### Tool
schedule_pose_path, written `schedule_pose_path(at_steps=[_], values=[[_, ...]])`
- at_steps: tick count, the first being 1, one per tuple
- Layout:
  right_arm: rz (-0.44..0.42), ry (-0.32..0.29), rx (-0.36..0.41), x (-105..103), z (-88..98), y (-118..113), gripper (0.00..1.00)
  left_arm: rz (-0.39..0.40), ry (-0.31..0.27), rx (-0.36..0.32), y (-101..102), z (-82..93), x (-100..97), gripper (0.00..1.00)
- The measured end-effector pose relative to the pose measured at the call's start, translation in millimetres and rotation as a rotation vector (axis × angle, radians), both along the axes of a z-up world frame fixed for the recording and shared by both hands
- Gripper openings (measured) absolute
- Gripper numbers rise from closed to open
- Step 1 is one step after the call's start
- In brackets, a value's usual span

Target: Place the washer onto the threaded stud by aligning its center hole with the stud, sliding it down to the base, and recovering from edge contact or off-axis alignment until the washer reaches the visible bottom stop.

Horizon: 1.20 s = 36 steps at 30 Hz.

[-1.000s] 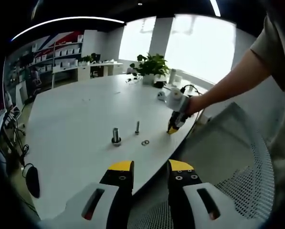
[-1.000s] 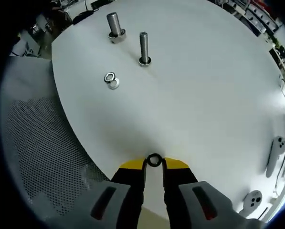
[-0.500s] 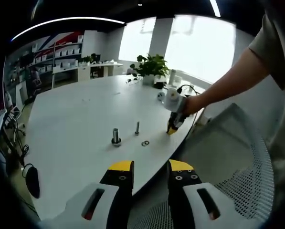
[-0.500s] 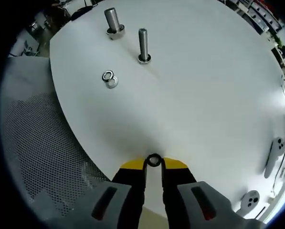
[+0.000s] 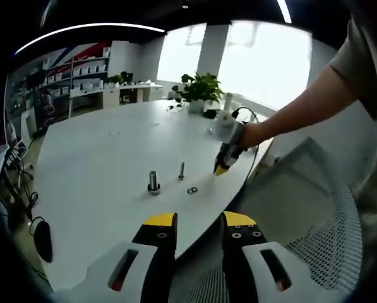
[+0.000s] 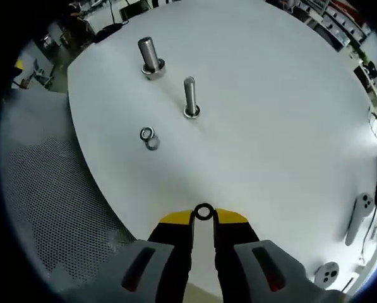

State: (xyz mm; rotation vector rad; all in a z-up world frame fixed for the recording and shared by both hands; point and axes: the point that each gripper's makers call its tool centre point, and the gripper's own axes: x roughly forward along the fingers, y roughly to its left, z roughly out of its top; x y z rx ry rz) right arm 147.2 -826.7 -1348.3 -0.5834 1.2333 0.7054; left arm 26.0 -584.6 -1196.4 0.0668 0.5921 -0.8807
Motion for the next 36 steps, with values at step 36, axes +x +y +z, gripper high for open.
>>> schedule_pose_path(at_steps=[36], values=[[0.174,-0.164,0.101,50.7,48.6,84.6,0.14,0.020,-0.009,-0.004,2.2,1.7,2.5,0.26]])
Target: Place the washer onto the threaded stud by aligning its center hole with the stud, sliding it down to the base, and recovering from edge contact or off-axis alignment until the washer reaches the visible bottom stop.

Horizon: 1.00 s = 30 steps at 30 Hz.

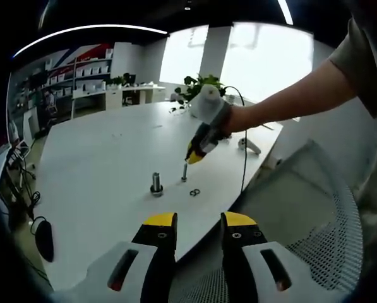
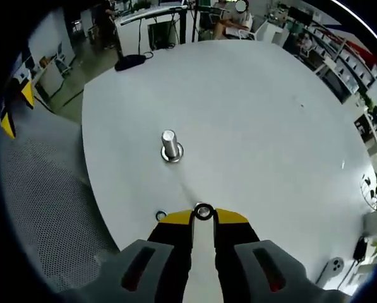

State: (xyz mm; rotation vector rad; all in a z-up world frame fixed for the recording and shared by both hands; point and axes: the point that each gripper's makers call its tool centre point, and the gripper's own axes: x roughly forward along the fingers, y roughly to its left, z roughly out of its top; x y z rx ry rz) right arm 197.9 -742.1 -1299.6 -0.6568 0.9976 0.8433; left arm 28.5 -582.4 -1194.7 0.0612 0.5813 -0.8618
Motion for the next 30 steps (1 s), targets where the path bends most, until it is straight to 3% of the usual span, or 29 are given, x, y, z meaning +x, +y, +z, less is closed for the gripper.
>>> schedule_pose_path(at_steps=[21,30], values=[[0.002,0.036,-0.029,1.0,-16.2,-2.9,0.14,0.002,0.003,0.000,0.3,-0.8,0.2,0.26],[0.003,0.069,-0.052,4.5,-36.4,-1.9,0.14,0.000,0.009,0.001,-0.2,-1.6,-0.4,0.25]])
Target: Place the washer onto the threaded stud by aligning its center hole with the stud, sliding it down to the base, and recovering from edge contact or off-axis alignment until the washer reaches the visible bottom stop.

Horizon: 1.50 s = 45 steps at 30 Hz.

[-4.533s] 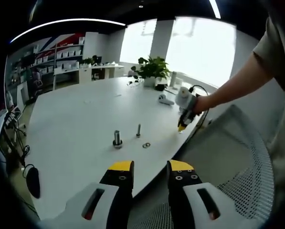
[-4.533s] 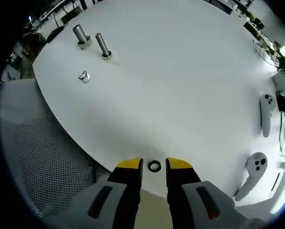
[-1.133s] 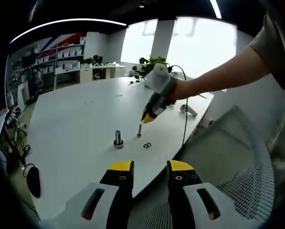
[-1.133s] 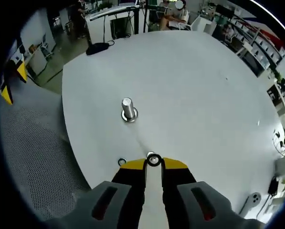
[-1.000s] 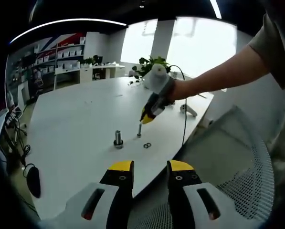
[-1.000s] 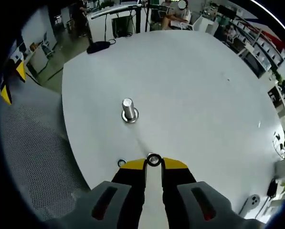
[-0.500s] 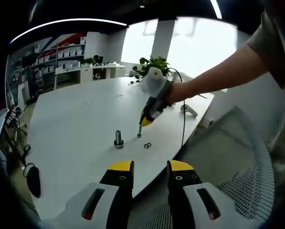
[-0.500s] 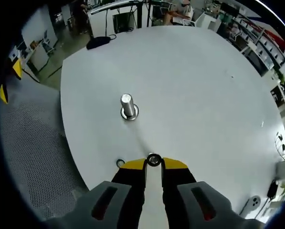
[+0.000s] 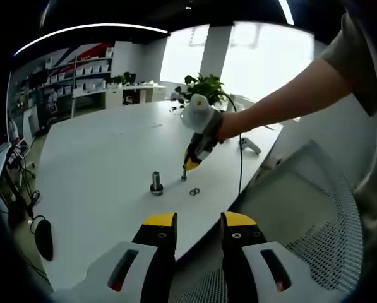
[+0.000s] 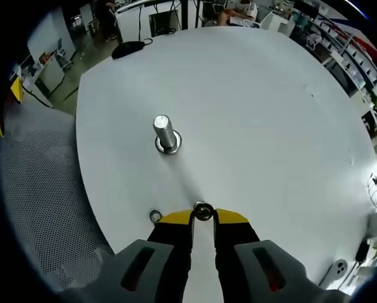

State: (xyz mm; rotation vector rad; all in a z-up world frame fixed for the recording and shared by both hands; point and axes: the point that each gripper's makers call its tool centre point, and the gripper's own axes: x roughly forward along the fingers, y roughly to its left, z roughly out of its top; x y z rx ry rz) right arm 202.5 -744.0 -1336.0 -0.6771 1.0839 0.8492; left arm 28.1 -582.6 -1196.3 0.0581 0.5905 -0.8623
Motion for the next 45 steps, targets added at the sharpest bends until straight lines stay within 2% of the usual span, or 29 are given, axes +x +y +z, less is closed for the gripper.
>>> schedule_pose_path(at_steps=[10,18,24,33,36,41,45], values=[[-0.013,0.042,-0.043,-0.9,-23.3,-7.9,0.14,0.001,0.006,0.000,0.2,-0.9,0.0,0.25],[-0.014,0.055,-0.069,-2.6,-30.1,-10.6,0.15,-0.002,0.007,-0.003,-0.3,-0.7,-0.7,0.25],[-0.042,0.048,-0.074,-4.3,-32.6,-16.1,0.19,-0.003,0.008,-0.004,-0.6,-0.5,-0.9,0.25],[-0.072,0.063,-0.080,-32.9,-29.0,-30.0,0.21,-0.018,0.010,0.002,-2.1,-1.4,-2.7,0.25],[-0.074,0.073,-0.052,-42.3,-28.2,-24.4,0.21,-0.018,0.007,0.001,-2.0,-1.2,-2.5,0.25],[-0.003,0.081,-0.049,-56.9,-31.4,-9.8,0.21,-0.015,0.004,-0.001,-1.3,-0.4,-1.8,0.25],[0.000,0.085,-0.050,-57.0,-34.0,-4.4,0.21,-0.015,0.003,-0.001,-1.1,-0.3,-2.0,0.25]])
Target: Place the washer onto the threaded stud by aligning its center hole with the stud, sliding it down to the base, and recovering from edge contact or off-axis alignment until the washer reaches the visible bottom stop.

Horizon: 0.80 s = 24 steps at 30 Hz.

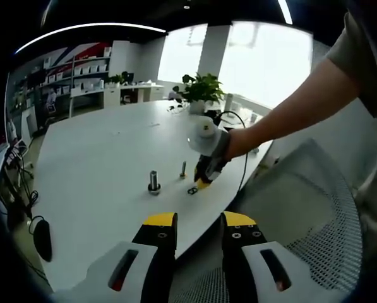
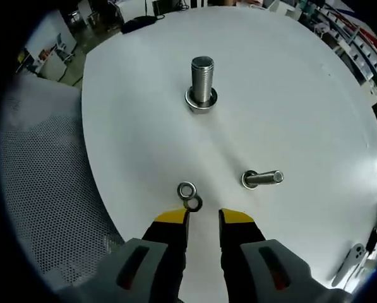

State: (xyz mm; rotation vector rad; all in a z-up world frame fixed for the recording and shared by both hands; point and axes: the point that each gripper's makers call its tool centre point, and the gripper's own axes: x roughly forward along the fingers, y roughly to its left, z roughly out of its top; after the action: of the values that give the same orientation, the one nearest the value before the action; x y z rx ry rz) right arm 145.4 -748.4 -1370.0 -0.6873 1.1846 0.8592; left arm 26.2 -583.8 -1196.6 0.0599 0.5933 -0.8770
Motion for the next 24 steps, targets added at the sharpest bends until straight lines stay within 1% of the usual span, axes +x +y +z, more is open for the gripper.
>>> schedule_pose_path(at_steps=[3,7,9,11,17,24], values=[[-0.006,0.000,0.012,0.8,0.2,6.4,0.21,0.000,0.000,-0.001,0.0,0.1,0.0,0.25],[0.013,0.000,0.017,0.9,-2.7,11.4,0.20,0.000,0.000,-0.001,0.0,0.0,-0.1,0.25],[0.020,-0.005,0.018,0.4,-3.6,11.3,0.19,0.003,-0.001,-0.002,0.2,0.2,0.2,0.25],[0.006,-0.002,0.018,0.4,-3.8,9.0,0.19,0.006,-0.002,-0.004,0.5,0.5,0.6,0.25],[0.023,0.006,0.003,-2.9,-4.3,2.7,0.18,0.007,-0.006,-0.006,0.5,1.4,1.0,0.25],[0.011,-0.001,0.021,-2.9,-4.0,2.6,0.18,0.013,-0.009,-0.007,1.2,1.8,2.0,0.25]])
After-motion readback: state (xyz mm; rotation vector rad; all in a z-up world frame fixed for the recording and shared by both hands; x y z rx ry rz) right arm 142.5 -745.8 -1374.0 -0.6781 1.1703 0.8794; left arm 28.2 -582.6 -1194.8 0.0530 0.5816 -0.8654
